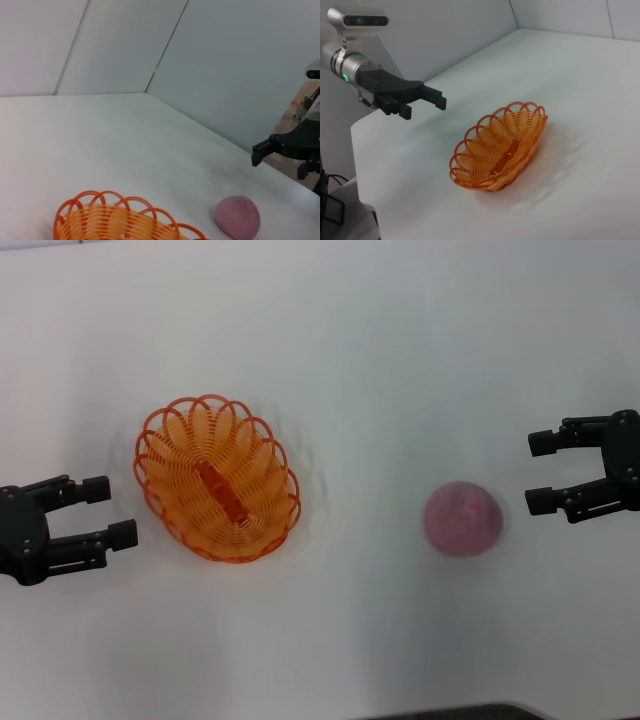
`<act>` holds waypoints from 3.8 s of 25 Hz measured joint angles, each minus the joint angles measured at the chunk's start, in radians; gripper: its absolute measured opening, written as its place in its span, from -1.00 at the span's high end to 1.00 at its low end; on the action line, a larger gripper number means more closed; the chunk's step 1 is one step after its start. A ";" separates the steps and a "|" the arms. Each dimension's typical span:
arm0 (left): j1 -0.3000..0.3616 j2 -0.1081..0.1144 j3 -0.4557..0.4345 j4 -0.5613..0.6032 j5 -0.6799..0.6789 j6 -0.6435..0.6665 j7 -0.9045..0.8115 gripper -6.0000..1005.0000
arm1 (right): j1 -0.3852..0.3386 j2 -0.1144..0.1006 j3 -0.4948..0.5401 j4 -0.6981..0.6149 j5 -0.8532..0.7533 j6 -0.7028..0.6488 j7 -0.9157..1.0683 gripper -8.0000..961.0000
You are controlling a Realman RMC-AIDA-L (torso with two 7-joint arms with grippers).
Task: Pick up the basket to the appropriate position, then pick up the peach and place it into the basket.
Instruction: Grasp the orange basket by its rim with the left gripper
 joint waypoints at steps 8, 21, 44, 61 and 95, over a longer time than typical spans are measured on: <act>0.002 -0.002 0.000 -0.001 0.000 -0.002 -0.001 -0.67 | 0.004 0.001 0.003 -0.001 -0.001 0.006 0.000 -0.99; -0.011 0.002 0.001 0.000 -0.003 0.023 -0.001 -0.66 | 0.009 0.007 0.008 -0.002 0.002 0.015 -0.002 -0.99; -0.218 0.023 0.116 0.104 -0.256 -0.180 -0.267 -0.64 | 0.044 0.034 0.105 0.003 0.009 0.026 -0.016 -0.99; -0.452 0.042 0.533 0.473 0.311 -0.232 -0.968 -0.63 | 0.074 0.038 0.126 0.000 0.009 0.048 -0.015 -0.99; -0.580 -0.060 0.696 0.067 0.590 -0.525 -0.951 -0.25 | 0.092 0.051 0.072 0.012 0.001 0.149 -0.023 -0.99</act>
